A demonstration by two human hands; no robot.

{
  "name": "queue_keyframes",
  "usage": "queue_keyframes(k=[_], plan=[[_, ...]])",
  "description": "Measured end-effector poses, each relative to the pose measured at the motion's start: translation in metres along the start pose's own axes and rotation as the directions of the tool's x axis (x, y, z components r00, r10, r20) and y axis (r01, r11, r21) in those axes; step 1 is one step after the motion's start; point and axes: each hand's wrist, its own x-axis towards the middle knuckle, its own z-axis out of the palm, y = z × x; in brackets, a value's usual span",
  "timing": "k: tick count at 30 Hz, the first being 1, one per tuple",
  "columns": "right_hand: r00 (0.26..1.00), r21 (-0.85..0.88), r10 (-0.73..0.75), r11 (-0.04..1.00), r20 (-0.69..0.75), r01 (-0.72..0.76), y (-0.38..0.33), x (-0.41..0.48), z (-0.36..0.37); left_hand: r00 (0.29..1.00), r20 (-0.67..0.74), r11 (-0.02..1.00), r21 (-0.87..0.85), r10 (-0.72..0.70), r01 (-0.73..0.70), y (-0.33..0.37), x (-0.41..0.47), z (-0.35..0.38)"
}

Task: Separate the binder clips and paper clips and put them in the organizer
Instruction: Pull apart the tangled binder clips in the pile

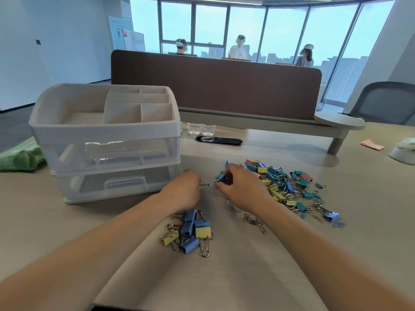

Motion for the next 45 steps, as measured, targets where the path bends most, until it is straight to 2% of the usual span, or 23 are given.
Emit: queue_keyframes(k=[5,8,11,17,22,27,29,32,37,45], plan=[[0.977,-0.109,-0.017,0.993,0.214,0.042,-0.022,-0.031,0.007,0.99,0.128,0.998,0.035,0.05,-0.054,-0.004,-0.027,-0.005],[0.965,-0.16,0.012,0.987,0.26,0.031,-0.032,-0.046,0.015,0.987,0.135,0.995,0.044,0.084,-0.091,-0.005,-0.041,-0.009],[0.966,-0.205,0.025,0.978,0.256,0.029,-0.039,-0.055,0.019,0.986,0.136,0.994,0.037,0.1,-0.106,-0.005,-0.051,-0.013],[0.964,-0.098,-0.006,0.995,0.267,0.033,-0.04,-0.062,0.019,0.99,0.084,0.993,0.017,0.115,-0.117,-0.002,-0.06,-0.012],[0.993,-0.085,-0.011,0.996,0.12,0.022,-0.01,-0.068,0.002,0.986,0.042,0.987,0.029,0.159,-0.16,0.023,-0.057,-0.016],[0.997,-0.149,0.078,0.986,0.013,-0.075,0.038,-0.074,-0.024,0.974,0.053,0.975,0.003,0.22,-0.221,0.056,-0.044,-0.013],[0.994,-0.169,0.104,0.981,0.019,-0.099,0.054,-0.078,-0.032,0.968,0.071,0.97,-0.001,0.242,-0.243,0.068,-0.036,-0.009],[0.995,-0.223,0.067,0.974,0.072,-0.05,0.065,-0.084,-0.037,0.961,0.11,0.967,0.013,0.252,-0.255,0.082,-0.028,-0.003],[0.993,-0.215,0.016,0.977,0.117,0.01,0.071,-0.09,-0.034,0.963,0.166,0.958,0.157,0.214,-0.24,0.086,-0.024,0.01],[0.98,-0.288,-0.043,0.952,0.193,0.099,0.068,-0.093,-0.017,0.959,0.141,0.962,0.088,0.246,-0.26,0.089,-0.024,0.014]])
